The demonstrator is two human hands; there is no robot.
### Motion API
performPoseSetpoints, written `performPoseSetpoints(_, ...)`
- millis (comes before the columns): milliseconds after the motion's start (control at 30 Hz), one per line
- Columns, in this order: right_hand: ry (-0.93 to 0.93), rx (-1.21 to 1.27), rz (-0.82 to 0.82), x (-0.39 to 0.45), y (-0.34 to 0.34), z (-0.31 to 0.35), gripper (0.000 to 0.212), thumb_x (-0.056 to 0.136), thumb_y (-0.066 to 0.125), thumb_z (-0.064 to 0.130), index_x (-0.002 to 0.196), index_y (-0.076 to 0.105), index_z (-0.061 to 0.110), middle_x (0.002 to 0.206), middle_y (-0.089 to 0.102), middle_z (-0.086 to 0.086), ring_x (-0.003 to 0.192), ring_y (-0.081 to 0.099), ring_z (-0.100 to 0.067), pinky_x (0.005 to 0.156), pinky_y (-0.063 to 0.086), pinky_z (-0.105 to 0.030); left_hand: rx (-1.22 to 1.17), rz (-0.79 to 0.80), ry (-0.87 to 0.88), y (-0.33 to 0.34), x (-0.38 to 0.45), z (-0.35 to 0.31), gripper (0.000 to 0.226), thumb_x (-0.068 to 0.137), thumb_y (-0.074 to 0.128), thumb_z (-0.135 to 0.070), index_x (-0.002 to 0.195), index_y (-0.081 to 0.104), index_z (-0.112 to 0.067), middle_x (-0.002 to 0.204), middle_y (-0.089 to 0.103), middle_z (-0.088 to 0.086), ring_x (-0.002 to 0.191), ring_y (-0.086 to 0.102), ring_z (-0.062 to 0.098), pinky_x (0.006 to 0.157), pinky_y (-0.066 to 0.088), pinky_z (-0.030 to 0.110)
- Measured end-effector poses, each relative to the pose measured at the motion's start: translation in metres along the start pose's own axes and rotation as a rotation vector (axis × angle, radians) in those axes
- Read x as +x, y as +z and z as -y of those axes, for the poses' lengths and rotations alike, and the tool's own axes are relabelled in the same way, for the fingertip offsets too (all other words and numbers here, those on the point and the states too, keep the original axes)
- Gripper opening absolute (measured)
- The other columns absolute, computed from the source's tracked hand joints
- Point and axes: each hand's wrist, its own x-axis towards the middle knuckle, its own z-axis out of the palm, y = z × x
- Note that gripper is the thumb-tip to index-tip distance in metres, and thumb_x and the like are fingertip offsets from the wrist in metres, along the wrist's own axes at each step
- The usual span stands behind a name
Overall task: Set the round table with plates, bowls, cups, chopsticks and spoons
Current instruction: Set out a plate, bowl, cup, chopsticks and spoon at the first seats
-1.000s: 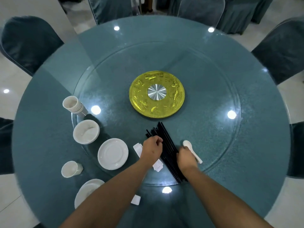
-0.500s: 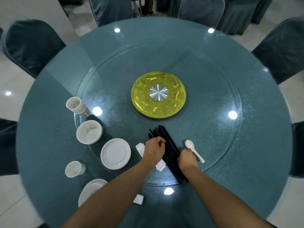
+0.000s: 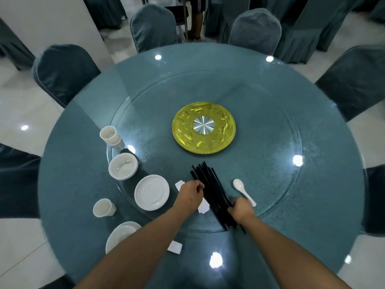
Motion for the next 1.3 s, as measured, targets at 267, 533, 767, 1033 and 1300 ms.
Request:
performPoseSetpoints(267, -0.102, 0.544, 0.378, -0.035, -0.059, 0.015, 0.017, 0.082, 0.065, 0.001, 0.073, 0.058, 0.014, 0.052, 0.043, 0.0, 0.043, 0.038, -0.012, 0.042, 0.031, -0.021, 0.567, -0.036, 0.515, -0.016, -0.034, -0.01, 0.05, 0.097, 0.05, -0.022, 0.146, 0.042, -0.027, 0.138, 0.04, 0.005, 0.116, 0.044, 0.027, 0.094, 0.045, 0.037)
performPoseSetpoints(533, -0.305, 0.045, 0.325, -0.067, -0.061, 0.036, 0.005, 0.078, 0.066, 0.019, 0.08, 0.071, 0.021, 0.072, 0.066, 0.001, 0.062, 0.054, -0.011, 0.062, 0.05, -0.027, 0.977, -0.028, 0.571, -0.045, -0.067, 0.009, 0.027, 0.099, 0.045, -0.03, 0.119, 0.061, -0.024, 0.118, 0.059, -0.002, 0.116, 0.043, 0.028, 0.091, 0.036, 0.038)
performPoseSetpoints(767, -0.479, -0.057, -0.169, -0.092, -0.028, 0.059, 0.013, 0.09, 0.06, 0.024, 0.101, 0.066, 0.018, 0.102, 0.057, 0.002, 0.093, 0.058, -0.016, 0.084, 0.046, -0.029, 0.637, 0.158, 0.174, -0.051, -0.103, 0.04, 0.029, 0.097, 0.053, -0.031, 0.109, 0.066, -0.007, 0.109, 0.065, 0.017, 0.106, 0.06, 0.034, 0.085, 0.048, 0.037)
performPoseSetpoints(1033, -0.204, 0.434, -0.017, -0.121, 0.035, 0.088, 0.039, 0.093, 0.062, 0.036, 0.06, 0.055, 0.016, 0.056, 0.054, 0.002, 0.051, 0.044, -0.013, 0.052, 0.038, -0.024, 0.349, 0.082, -0.046, -0.053, -0.146, 0.096, 0.025, 0.092, 0.057, -0.032, 0.097, 0.066, -0.01, 0.096, 0.069, 0.014, 0.093, 0.065, 0.031, 0.074, 0.048, 0.034)
performPoseSetpoints(1300, 0.016, 1.08, 0.175, -0.139, 0.074, 0.136, 0.025, 0.097, 0.058, 0.015, 0.072, 0.056, 0.009, 0.066, 0.057, -0.007, 0.051, 0.041, -0.013, 0.043, 0.03, -0.022, 0.282, 0.042, -0.053, -0.052, -0.179, 0.122, 0.028, 0.092, 0.059, -0.038, 0.1, 0.065, -0.012, 0.098, 0.07, 0.014, 0.095, 0.063, 0.032, 0.076, 0.047, 0.036)
